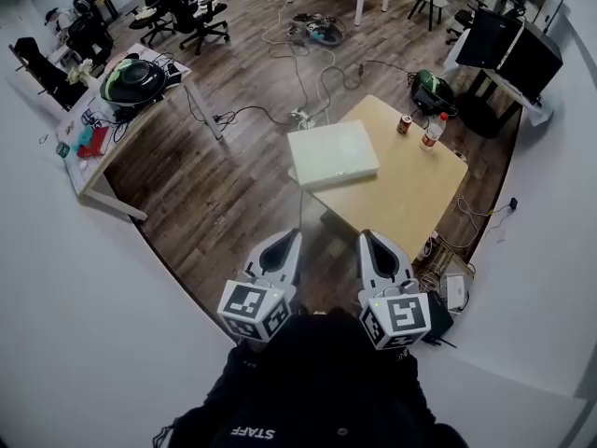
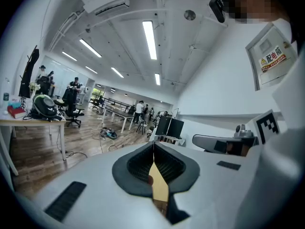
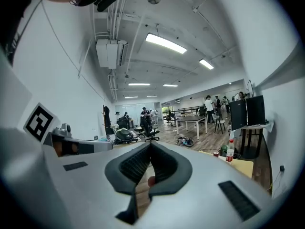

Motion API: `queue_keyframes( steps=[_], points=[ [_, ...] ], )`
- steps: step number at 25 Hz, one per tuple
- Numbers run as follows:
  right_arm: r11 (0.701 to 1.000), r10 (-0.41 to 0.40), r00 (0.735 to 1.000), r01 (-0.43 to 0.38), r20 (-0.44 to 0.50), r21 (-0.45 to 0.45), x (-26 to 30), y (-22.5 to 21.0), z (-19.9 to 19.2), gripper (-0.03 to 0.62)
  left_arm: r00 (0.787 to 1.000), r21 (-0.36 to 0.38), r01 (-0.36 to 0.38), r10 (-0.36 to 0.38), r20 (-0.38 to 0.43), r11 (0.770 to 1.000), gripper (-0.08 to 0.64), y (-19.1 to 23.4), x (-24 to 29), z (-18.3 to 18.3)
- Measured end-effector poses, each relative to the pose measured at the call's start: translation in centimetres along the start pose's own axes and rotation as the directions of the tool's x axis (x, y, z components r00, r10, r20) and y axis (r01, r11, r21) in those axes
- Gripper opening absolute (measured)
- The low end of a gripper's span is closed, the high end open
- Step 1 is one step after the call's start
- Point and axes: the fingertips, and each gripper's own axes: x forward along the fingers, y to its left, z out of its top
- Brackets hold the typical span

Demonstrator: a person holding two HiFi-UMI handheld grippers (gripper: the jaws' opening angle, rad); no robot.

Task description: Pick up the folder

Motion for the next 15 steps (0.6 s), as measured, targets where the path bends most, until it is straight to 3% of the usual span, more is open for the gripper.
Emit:
queue_keyframes(
  steps=[8,11,15],
  points=[
    [0.999,0.032,0.999,-0.032,0.024,-0.001,0.2,1.3,-0.1,0.025,1.000,-0.011,0.004,-0.004,-0.006,1.000,0.037,0.6,-0.7,-0.3],
    [0.998,0.066,0.997,-0.066,0.034,0.009,0.4,2.4,-0.4,0.110,1.000,-0.014,0.005,-0.005,-0.007,1.000,0.037,0.9,-1.3,-0.5],
    [0.997,0.082,0.996,-0.082,0.026,0.013,1.0,4.0,-0.5,0.132,1.000,-0.017,0.006,-0.006,-0.009,1.000,0.037,1.8,-2.2,-0.4]
  ],
)
